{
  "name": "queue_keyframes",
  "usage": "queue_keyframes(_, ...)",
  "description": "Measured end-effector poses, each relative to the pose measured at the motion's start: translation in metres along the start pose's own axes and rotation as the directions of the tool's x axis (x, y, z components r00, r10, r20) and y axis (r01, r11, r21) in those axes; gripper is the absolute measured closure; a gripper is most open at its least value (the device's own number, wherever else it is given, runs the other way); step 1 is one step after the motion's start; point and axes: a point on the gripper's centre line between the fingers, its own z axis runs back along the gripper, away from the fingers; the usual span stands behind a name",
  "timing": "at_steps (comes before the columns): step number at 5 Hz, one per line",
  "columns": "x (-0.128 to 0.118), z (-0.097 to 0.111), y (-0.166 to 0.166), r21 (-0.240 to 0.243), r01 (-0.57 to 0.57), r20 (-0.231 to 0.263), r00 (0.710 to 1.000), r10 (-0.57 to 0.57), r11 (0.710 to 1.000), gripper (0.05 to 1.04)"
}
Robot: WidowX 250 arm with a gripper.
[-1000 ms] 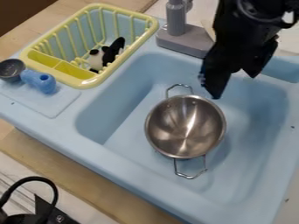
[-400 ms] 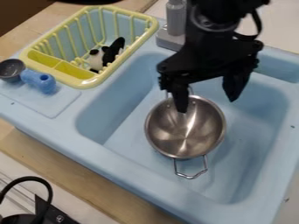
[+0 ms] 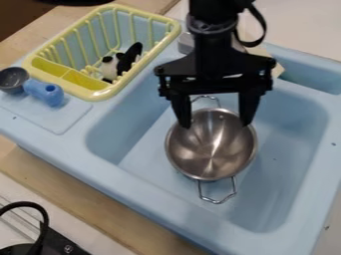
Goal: Take a knife and a knife
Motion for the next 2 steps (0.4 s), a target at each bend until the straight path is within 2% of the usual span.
queue_keyframes(1,0.0006,0.0017,0.0066,0.013,0.126,-0.003,0.992,-0.126,0.992,0.092)
queue_keyframes(2,-0.0032,0.0008,0.0148,0.027,0.267,-0.025,0.964,-0.266,0.963,0.091)
